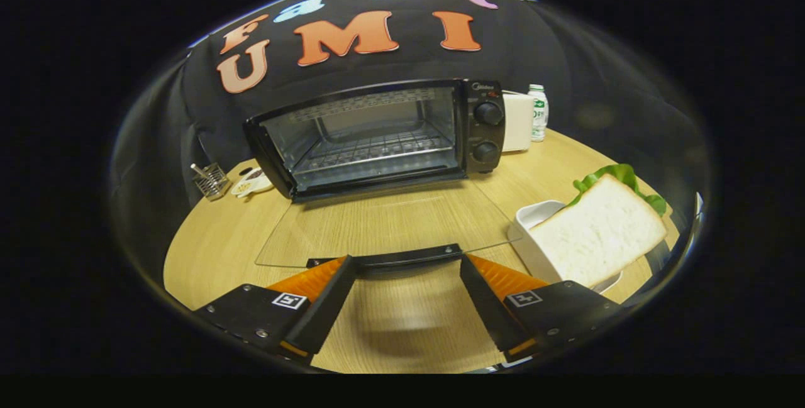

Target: Open the toaster oven, put the food inside, and close the toaster oven door.

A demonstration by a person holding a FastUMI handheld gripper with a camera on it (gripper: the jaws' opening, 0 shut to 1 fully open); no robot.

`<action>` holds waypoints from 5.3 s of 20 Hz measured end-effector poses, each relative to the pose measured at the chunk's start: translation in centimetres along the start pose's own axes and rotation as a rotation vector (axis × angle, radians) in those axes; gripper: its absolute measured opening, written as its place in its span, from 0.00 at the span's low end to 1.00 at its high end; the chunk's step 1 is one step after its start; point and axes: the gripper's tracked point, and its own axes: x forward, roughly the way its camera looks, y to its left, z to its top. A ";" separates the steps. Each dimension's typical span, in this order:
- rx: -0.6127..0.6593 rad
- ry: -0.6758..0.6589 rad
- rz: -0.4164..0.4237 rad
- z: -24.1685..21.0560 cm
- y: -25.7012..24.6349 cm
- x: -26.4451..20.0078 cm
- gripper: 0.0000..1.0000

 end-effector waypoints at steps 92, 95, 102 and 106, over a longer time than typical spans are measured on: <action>1.183 -0.055 0.094 14.2 5.9 11.0 0.27; 1.169 -0.048 0.066 14.3 6.4 11.6 0.27; 1.173 -0.009 -0.049 13.2 6.1 11.7 0.58; 1.176 0.026 -0.097 11.8 6.2 11.9 0.91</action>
